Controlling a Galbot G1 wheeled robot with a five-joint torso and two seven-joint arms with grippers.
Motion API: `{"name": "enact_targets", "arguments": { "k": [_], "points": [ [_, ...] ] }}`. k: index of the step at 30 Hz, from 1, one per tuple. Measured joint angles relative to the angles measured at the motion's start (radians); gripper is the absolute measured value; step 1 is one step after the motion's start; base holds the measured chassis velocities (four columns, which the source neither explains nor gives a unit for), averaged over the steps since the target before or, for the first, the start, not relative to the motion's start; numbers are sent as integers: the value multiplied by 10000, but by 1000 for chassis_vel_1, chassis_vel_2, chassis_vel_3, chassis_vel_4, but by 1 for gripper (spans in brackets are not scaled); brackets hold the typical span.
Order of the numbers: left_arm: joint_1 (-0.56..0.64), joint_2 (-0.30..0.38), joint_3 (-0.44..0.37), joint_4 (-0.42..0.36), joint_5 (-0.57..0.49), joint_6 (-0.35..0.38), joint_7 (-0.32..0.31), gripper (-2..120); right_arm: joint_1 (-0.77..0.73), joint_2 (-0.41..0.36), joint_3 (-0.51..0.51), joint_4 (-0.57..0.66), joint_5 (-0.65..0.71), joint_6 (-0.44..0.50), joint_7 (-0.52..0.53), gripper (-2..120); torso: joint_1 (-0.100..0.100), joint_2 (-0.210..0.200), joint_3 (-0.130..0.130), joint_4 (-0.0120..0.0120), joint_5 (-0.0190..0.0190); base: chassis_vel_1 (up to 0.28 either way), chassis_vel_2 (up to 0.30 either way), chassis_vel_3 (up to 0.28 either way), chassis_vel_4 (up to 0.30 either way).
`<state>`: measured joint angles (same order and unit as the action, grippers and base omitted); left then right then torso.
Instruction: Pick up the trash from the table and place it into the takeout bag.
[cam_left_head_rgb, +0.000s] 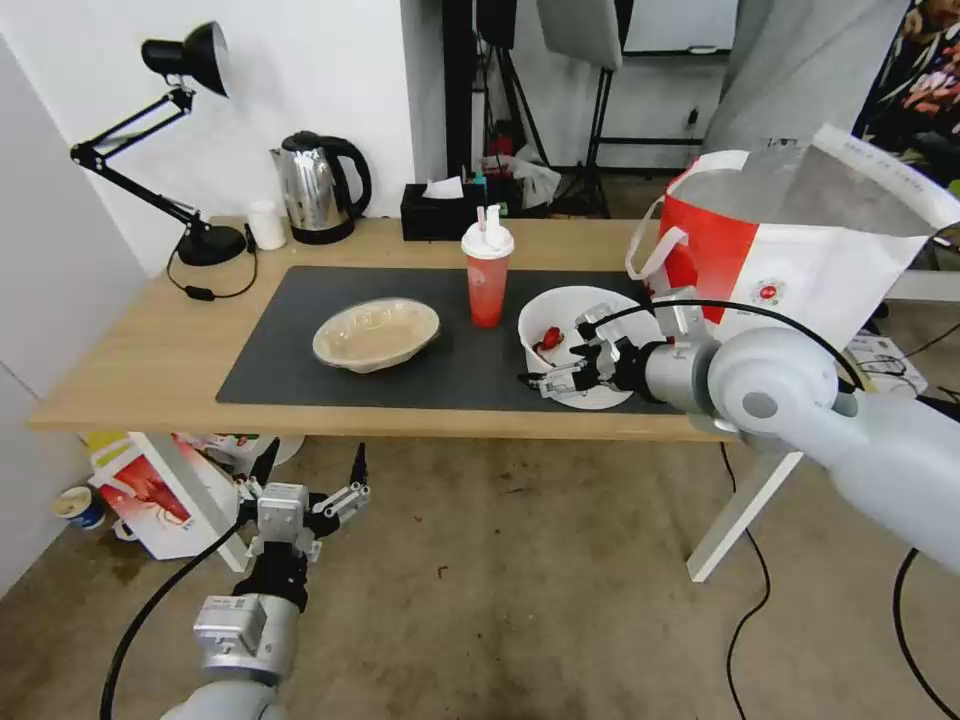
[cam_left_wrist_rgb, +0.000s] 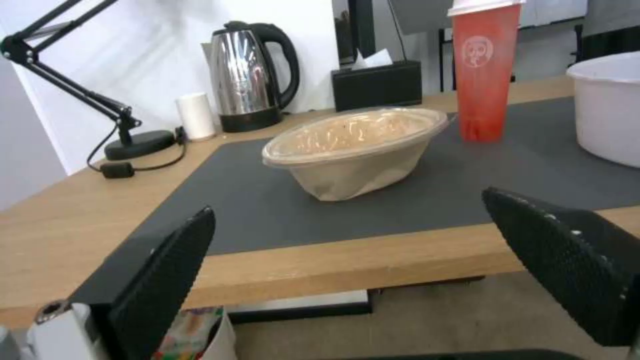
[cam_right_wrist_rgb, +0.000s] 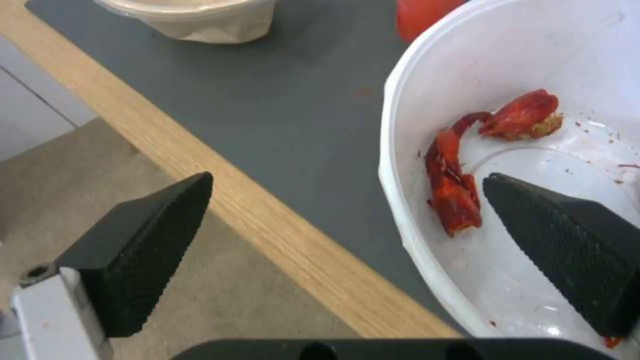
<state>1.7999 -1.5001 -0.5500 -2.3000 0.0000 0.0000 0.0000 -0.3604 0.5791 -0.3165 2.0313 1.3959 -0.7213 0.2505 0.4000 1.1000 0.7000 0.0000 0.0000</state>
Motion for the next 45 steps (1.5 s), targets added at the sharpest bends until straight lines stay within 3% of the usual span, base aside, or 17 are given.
{"name": "enact_targets", "arguments": {
  "k": [24, 28, 30, 35, 36, 45],
  "points": [
    [0, 0, 0, 0, 0, 0, 0, 100, 24, 178, -373, -254, -206, 0, 37, 100, 0, 0, 0, 0, 0, 0, 0, 0, 0],
    [0, 0, 0, 0, 0, 0, 0, 100, 28, 178, -378, -251, -206, -2, 47, 94, 0, 0, 0, 0, 0, 0, 0, 0, 0],
    [0, 0, 0, 0, 0, 0, 0, 100, 32, 142, -378, -242, -170, -3, 43, 82, 0, 0, 0, 0, 0, 0, 0, 0, 0],
    [0, 0, 0, 0, 0, 0, 0, 100, 25, 105, -375, -240, -140, -3, 31, 66, 0, 0, 0, 0, 0, 0, 0, 0, 0],
    [0, 0, 0, 0, 0, 0, 0, 100, 23, 95, -368, -240, -136, -3, 31, 58, 0, 0, 0, 0, 0, 0, 0, 0, 0],
    [0, 0, 0, 0, 0, 0, 0, 100, 24, 81, -306, -222, -99, -3, 28, 32, 0, 0, 0, 0, 0, 0, 0, 0, 0]
  ]
}}
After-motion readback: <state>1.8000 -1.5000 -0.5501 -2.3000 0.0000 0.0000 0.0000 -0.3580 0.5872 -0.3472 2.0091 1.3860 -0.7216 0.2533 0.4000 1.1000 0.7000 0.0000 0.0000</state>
